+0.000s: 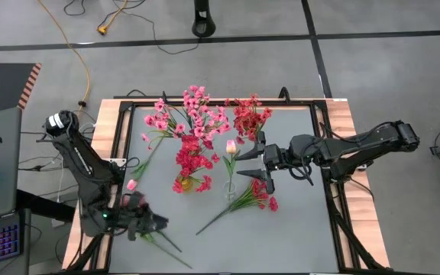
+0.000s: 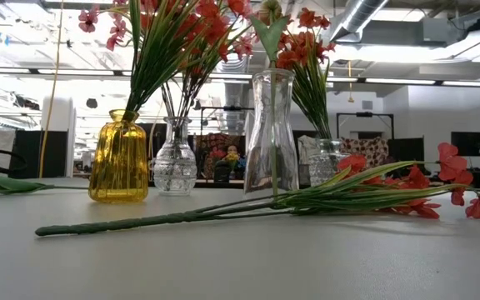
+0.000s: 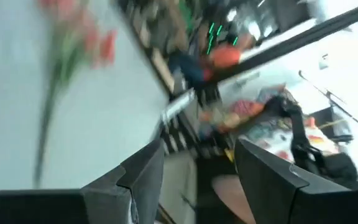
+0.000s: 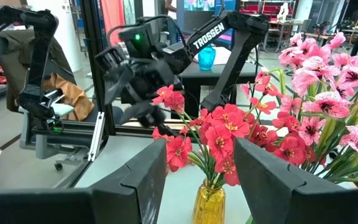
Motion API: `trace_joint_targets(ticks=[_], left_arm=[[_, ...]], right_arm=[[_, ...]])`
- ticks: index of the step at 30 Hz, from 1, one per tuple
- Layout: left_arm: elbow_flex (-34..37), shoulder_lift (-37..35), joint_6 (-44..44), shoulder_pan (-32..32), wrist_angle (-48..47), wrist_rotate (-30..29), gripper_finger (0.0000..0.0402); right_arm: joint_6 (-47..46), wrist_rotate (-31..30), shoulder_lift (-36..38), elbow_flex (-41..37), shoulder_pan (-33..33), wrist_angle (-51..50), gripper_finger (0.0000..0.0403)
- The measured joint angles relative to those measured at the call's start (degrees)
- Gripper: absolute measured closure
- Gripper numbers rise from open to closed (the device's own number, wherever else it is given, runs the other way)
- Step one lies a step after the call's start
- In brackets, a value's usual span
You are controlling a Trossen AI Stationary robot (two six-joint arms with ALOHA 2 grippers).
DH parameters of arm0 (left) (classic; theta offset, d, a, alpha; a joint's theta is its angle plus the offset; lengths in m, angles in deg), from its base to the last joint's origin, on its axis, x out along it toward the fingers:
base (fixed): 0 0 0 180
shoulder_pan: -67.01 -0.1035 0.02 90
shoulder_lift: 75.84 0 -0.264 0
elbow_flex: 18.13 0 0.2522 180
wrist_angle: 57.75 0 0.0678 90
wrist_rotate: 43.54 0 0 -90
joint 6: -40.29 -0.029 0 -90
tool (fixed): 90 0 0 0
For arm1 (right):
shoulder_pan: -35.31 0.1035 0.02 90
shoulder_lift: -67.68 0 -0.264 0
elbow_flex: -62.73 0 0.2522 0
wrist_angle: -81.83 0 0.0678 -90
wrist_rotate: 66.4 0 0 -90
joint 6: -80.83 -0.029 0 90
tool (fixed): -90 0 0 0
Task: Sort flowers into vase by color
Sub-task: Put the orange flowers into the top right transparent vase
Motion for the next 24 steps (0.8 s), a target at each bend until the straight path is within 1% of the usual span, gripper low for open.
trace_joint_targets(ticks=[3,6,9,12,14,16,20,22,24], left_arm=[[0.0,0.0,15.3,-2.2,-7.7,9.9,0.0217],[0.0,0.0,28.6,-4.3,-14.5,18.8,0.0217],[0.0,0.0,43.1,-5.9,-19.8,27.9,0.0217],[0.0,0.0,55.3,-6.7,-23.8,34.3,0.0217],[0.0,0.0,56.8,-8.0,-25.7,36.7,0.0217],[0.0,0.0,57.1,-9.6,-27.4,36.8,0.0217],[0.0,0.0,57.2,-13.8,-33.9,38.2,0.0217],[0.0,0.0,57.2,-15.4,-36.8,41.1,0.0217],[0.0,0.0,57.5,-16.3,-38.4,46.6,0.0217]], right_arm=[[0.0,0.0,0.0,0.0,0.0,0.0,0.0188],[0.0,0.0,0.0,0.0,0.0,0.0,0.0188],[-0.1,0.0,0.0,0.0,0.0,0.0,0.0188],[-0.1,0.1,0.0,0.0,0.0,-0.1,0.0188],[-0.1,0.1,0.0,0.0,0.0,-0.4,0.0188],[-0.1,0.1,0.0,0.0,0.0,-0.9,0.0188],[-0.1,0.1,0.0,0.0,0.0,-1.6,0.0188],[-0.1,0.1,0.0,0.0,0.0,-2.4,0.0188],[-0.1,0.1,0.0,0.0,0.0,-3.5,0.0188]])
